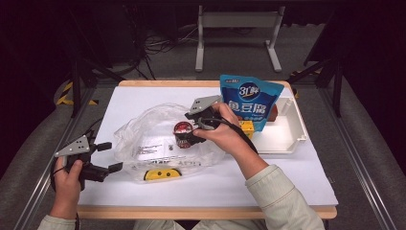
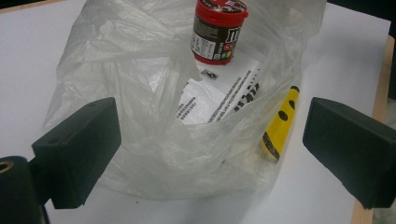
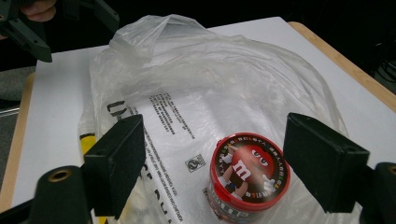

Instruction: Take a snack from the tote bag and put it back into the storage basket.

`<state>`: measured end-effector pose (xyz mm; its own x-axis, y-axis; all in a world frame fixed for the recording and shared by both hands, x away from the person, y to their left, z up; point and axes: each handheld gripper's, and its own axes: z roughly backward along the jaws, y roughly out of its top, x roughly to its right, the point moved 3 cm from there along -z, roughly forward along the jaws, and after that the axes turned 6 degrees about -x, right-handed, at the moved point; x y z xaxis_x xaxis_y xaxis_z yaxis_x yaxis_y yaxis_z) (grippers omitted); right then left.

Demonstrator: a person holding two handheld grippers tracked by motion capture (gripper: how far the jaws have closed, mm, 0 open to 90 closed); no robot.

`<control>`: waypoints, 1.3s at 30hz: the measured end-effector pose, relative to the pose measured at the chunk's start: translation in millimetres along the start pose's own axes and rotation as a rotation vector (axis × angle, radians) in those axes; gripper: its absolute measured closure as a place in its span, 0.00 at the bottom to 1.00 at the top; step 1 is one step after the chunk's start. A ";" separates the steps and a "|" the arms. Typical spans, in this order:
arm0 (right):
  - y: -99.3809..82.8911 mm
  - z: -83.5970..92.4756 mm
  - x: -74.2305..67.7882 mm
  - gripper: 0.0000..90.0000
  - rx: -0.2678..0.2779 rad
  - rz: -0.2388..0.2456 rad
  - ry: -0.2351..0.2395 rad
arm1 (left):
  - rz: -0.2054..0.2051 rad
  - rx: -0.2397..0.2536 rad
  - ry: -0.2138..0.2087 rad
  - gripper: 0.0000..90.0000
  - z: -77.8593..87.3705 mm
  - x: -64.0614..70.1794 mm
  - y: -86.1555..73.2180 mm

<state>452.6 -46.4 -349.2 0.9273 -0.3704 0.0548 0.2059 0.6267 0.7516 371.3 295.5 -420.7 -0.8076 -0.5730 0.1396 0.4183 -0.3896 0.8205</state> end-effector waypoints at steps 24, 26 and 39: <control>-12.9 -52.4 20.5 0.20 -0.074 -0.015 -0.012 | -0.004 0.001 -0.003 0.05 0.3 -0.5 -0.1; -14.9 -55.3 23.4 0.20 -0.081 -0.015 -0.023 | -0.005 0.000 -0.002 0.06 0.8 -0.7 -0.3; -26.5 -73.3 28.4 0.16 -0.155 -0.039 -0.032 | 0.000 0.003 -0.002 0.05 1.1 -0.7 -0.4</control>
<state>496.5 -23.3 -415.7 0.9077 -0.4166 0.0503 0.2898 0.7090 0.6429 371.3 296.9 -420.6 -0.8081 -0.5719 0.1407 0.4172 -0.3872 0.8222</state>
